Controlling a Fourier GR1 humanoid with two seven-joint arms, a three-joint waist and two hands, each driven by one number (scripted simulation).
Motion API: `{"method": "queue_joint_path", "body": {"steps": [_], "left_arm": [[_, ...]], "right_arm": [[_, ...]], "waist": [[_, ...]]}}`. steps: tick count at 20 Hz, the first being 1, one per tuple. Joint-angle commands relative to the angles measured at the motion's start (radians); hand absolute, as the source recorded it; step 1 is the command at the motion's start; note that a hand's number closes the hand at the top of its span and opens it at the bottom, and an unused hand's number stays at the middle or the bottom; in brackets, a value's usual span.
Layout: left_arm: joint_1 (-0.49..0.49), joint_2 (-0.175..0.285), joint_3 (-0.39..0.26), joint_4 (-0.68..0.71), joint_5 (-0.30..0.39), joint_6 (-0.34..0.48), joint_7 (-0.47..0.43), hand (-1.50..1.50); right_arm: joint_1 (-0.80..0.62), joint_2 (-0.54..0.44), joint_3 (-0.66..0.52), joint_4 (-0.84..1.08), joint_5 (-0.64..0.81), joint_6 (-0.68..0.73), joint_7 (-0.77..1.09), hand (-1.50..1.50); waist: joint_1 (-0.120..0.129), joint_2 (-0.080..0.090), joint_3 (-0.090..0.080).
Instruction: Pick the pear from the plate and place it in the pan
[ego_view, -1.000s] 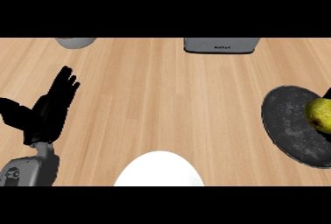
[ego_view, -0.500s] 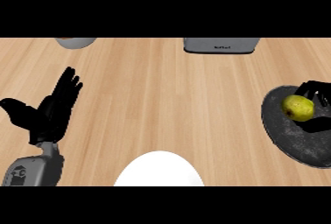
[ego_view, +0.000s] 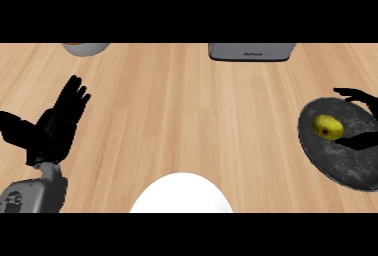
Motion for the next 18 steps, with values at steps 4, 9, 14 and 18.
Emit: {"method": "queue_joint_path", "body": {"steps": [4,9,14,18], "left_arm": [[-0.020,0.002,0.012,0.028,0.013,-0.005,0.011,0.00],[-0.008,-0.007,0.004,0.031,-0.004,-0.002,-0.028,0.00],[0.023,0.004,0.009,-0.045,0.019,-0.010,0.023,0.00],[0.031,0.001,0.021,-0.005,0.014,-0.009,-0.014,0.00]], "right_arm": [[-0.042,-0.023,-0.176,0.128,-0.199,0.160,-0.149,-1.50],[-0.052,-0.138,-0.278,0.254,-0.313,0.406,-0.180,-1.50],[0.044,-0.272,-0.326,0.342,-0.365,0.616,-0.315,-1.50],[0.073,-0.323,-0.323,0.335,-0.404,0.786,-0.308,-1.50]], "waist": [[-0.008,0.001,0.001],[-0.006,0.004,0.001],[0.000,0.003,0.005],[-0.013,0.001,0.005]]}}
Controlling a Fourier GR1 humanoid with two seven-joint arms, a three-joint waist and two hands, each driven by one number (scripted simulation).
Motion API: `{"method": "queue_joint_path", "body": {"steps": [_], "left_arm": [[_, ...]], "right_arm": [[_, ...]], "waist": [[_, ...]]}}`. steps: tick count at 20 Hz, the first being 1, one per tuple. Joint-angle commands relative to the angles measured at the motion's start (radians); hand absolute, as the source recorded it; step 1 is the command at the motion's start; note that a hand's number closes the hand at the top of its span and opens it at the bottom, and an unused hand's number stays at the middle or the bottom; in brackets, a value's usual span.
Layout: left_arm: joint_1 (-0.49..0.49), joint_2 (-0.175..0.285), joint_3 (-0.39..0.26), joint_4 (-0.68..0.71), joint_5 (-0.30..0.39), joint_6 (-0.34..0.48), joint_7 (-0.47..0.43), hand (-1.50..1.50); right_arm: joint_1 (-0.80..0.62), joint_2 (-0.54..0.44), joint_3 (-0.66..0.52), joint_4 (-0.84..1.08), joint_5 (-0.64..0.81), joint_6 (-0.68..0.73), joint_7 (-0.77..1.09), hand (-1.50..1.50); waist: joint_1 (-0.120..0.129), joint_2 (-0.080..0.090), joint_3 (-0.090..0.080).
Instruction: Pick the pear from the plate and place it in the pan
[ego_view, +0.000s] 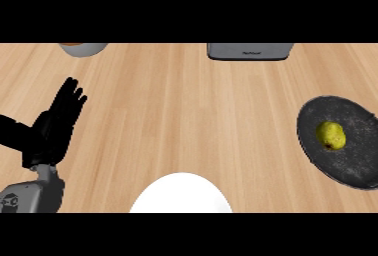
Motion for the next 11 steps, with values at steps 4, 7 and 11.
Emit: {"method": "queue_joint_path", "body": {"steps": [4,7,11], "left_arm": [[0.020,-0.010,0.004,0.008,0.010,-0.007,-0.025,0.00],[0.025,-0.006,-0.001,-0.009,-0.009,0.006,-0.014,0.00],[-0.014,-0.018,-0.017,-0.011,-0.019,0.022,0.006,0.00]], "right_arm": [[0.089,-0.089,-0.009,0.007,-0.053,0.303,-0.189,-1.50],[0.122,-0.111,-0.012,-0.007,-0.070,0.290,-0.209,-1.50],[0.141,-0.090,0.012,-0.021,-0.070,0.243,-0.209,-1.50]], "waist": [[-0.011,-0.002,0.002],[-0.011,-0.003,0.004],[-0.004,-0.001,0.003]]}}
